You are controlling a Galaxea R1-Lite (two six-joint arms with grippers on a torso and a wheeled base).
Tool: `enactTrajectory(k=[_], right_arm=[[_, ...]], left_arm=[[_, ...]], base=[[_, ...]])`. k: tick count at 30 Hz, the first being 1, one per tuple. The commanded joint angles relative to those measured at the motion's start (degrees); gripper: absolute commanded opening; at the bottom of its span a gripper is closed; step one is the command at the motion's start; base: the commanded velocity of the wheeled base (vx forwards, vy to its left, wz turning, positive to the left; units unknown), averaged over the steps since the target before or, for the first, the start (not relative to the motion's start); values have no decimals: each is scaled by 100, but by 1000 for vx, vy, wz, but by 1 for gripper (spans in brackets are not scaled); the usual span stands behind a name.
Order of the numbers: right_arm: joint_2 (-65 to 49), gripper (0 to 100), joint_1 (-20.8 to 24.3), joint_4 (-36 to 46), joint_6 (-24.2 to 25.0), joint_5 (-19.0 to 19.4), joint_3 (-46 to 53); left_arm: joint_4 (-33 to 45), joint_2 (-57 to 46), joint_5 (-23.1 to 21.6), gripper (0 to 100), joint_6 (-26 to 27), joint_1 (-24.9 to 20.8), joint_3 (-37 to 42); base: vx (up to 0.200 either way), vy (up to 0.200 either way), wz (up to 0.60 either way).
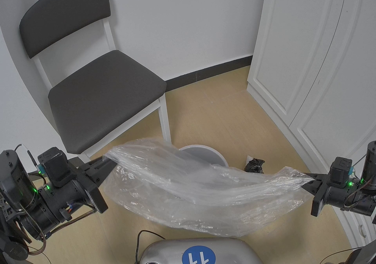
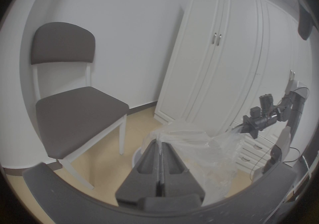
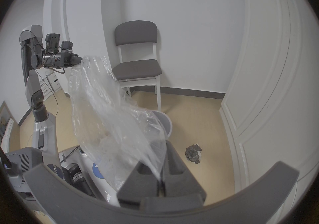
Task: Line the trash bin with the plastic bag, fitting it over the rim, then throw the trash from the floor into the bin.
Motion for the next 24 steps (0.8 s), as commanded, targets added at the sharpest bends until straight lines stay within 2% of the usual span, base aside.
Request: enactTrajectory(k=[1,4,9,13,14,18,22,24], right_arm=[[141,0,117,-33,4,12,-3],[291,0,143,-270,12,3,5],[467,0,213,-552,65,-120,5],[730,0,609,-1193,874,-436,-126],[748,0,653,-1211,944,-454,-144],[1126,0,917,-1193,1928,-788,-671],[1460,0,1127,-1184,2526,-1183,-1067],[1539,0,1180,-1202,2605,-1289,-1120]], left_arm=[[-6,-9,-7,0,-8,-344,54],[-6,-35,10,0,1,-705,106],[-6,-9,10,0,-8,-828,124],[-6,61,19,0,-34,-828,89],[-6,61,19,0,-34,-828,71],[-15,246,19,0,-201,-1021,45],[-270,457,19,0,-386,-1083,27],[-358,536,19,0,-403,-1083,27]], base=[[0,0,0],[0,0,0],[0,0,0],[0,0,0],[0,0,0],[0,0,0],[0,0,0],[0,0,0]])
